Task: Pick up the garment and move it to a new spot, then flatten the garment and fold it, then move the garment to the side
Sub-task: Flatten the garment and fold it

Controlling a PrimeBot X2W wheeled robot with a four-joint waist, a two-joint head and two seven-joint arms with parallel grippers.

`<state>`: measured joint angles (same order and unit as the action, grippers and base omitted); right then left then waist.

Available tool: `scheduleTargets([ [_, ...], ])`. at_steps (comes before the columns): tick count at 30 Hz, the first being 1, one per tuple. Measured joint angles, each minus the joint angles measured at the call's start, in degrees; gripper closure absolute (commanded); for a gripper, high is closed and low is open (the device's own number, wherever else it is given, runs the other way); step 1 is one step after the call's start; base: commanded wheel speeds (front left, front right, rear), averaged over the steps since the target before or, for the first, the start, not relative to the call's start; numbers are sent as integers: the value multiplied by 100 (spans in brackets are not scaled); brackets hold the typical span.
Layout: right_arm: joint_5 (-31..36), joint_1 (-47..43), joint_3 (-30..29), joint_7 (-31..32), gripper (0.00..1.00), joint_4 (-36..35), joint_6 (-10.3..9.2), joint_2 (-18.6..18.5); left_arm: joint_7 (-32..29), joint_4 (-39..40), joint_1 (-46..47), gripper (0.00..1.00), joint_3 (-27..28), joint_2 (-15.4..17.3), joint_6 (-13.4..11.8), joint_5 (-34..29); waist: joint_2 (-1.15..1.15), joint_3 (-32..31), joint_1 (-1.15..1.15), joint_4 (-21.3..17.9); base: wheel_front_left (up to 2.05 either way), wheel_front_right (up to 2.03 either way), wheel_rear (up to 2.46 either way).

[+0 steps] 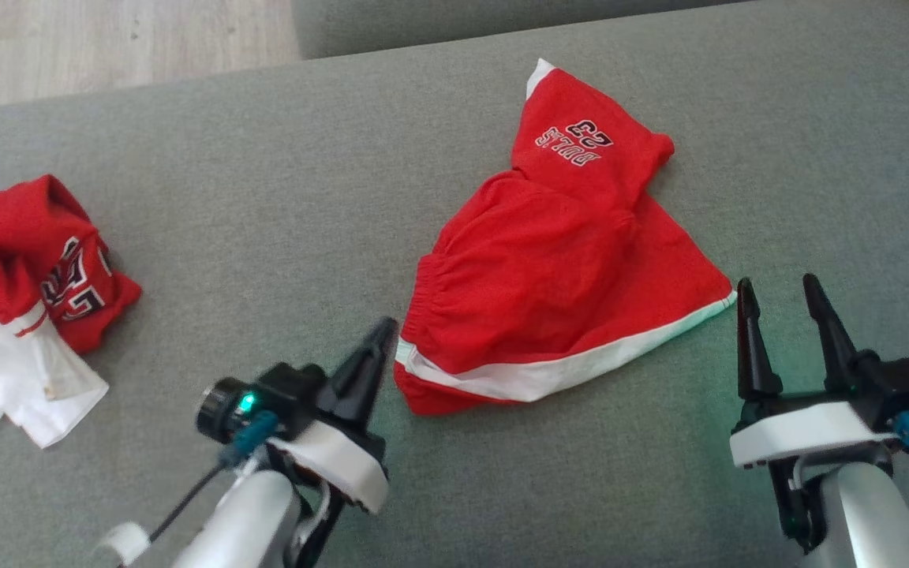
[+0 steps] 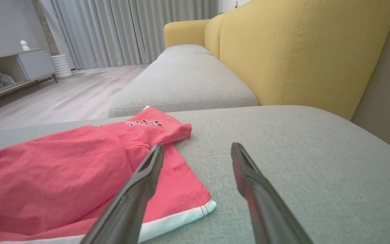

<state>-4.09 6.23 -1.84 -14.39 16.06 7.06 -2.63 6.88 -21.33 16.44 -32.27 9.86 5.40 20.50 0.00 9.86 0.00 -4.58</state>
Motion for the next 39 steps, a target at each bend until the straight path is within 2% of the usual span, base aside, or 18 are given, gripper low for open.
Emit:
scheduleTargets([
  [8, -152, -7, 212, 0, 0, -499, 1, 0, 648, 235, -92, 100, 626, -26, -482, 219, 0, -225, 0, 171, 0, 0, 0],
  [9, -179, -24, 222, 0, 0, -573, 0, -1, 687, 279, -152, 91, 699, -26, -523, 223, 0, -261, 0, 198, 0, 0, 0],
  [10, -179, -24, 222, 0, 0, -573, 0, -1, 687, 279, -152, 55, 699, -26, -523, 223, 0, -261, 0, 198, 0, 0, 0],
  [11, -216, -51, 237, 0, 0, -638, 0, -1, 703, 321, -225, 0, 768, -32, -552, 223, 0, -299, 0, 226, 0, 0, 0],
  [17, -255, -387, 436, 0, 0, -742, 0, -1, 742, 613, -779, 0, 1139, -157, -777, 189, 0, -537, 0, 401, 0, 0, 0],
  [24, -256, -580, 528, 0, 0, -765, 0, 0, 757, 833, -1271, 0, 1413, -391, -723, -93, 0, -654, -1, 531, 0, 0, 0],
  [27, -294, -578, 548, 0, 0, -772, 0, 0, 757, 832, -1300, 0, 1496, -441, -627, -193, 0, -631, 0, 537, 0, 0, 0],
  [32, -299, -561, 580, 0, 0, -800, 0, 0, 758, 732, -1254, 0, 1545, -466, -310, -289, 0, -535, 0, 494, 0, 0, 0],
  [34, -299, -555, 581, 0, 0, -814, 0, 0, 697, 458, -1155, 0, 1348, -415, -101, -296, 0, -485, 0, 454, 0, 0, 0],
  [39, -315, -533, 569, 0, 0, -815, 0, 0, 374, 65, -832, 0, 788, -369, 119, -337, 0, -330, 1, 333, 0, 0, 0],
])
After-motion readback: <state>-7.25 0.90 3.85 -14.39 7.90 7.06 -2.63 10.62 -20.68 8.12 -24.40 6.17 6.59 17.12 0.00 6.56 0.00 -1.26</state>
